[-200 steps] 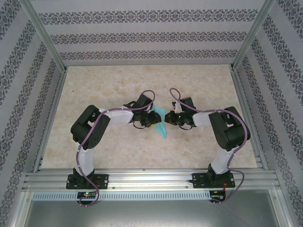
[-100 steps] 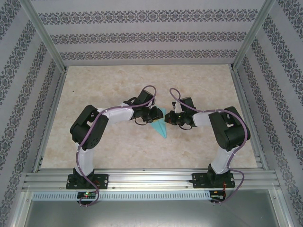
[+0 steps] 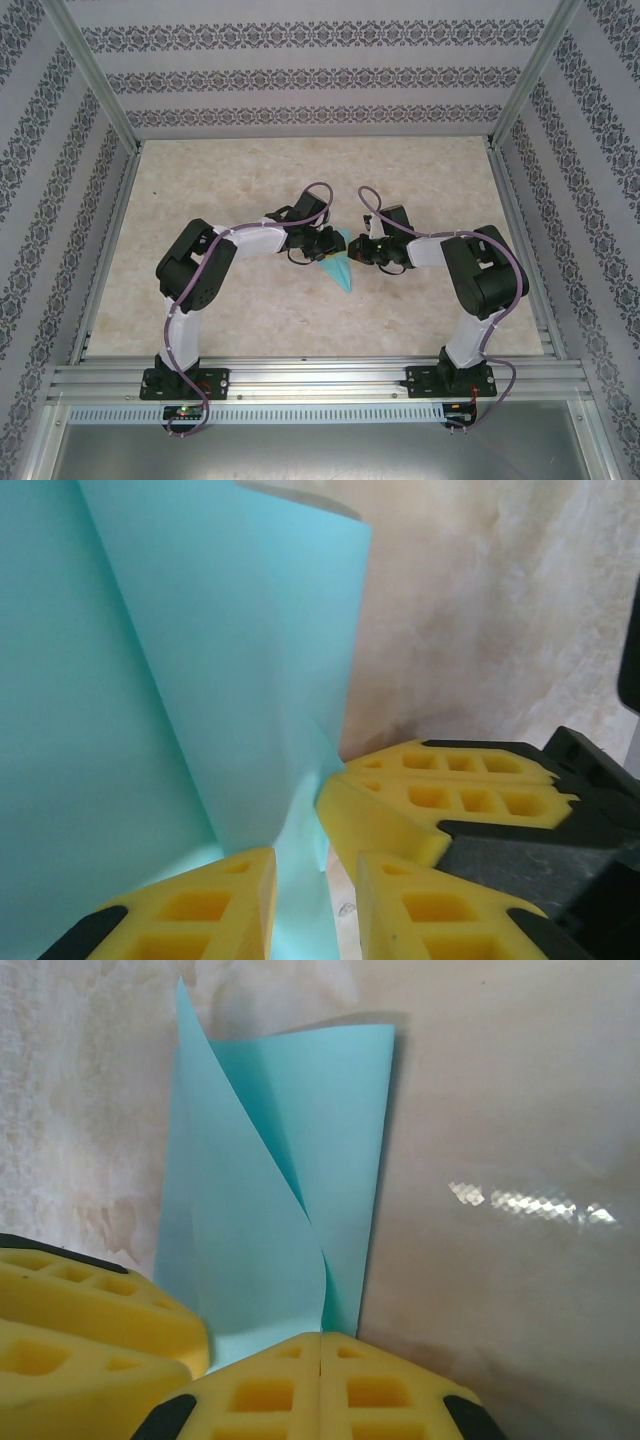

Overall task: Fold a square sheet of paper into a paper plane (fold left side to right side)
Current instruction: Fourth fold the wing at the center of the table.

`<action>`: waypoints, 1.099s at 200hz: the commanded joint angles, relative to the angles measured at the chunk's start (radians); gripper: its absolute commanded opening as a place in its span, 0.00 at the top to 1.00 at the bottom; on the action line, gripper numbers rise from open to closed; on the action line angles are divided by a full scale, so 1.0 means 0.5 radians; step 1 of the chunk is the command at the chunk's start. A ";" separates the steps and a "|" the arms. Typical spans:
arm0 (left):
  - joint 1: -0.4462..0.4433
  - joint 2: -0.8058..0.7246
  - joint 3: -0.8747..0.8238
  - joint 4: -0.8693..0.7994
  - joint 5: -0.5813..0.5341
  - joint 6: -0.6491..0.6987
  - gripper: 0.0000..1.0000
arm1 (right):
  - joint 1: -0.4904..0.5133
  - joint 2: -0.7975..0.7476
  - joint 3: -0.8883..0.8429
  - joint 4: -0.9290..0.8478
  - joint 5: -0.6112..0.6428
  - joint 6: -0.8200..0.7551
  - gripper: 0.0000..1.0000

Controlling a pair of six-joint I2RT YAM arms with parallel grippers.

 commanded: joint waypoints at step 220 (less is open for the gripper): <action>-0.002 0.122 -0.151 0.127 -0.003 -0.014 0.72 | -0.043 -0.348 0.074 -0.450 0.084 -0.114 0.79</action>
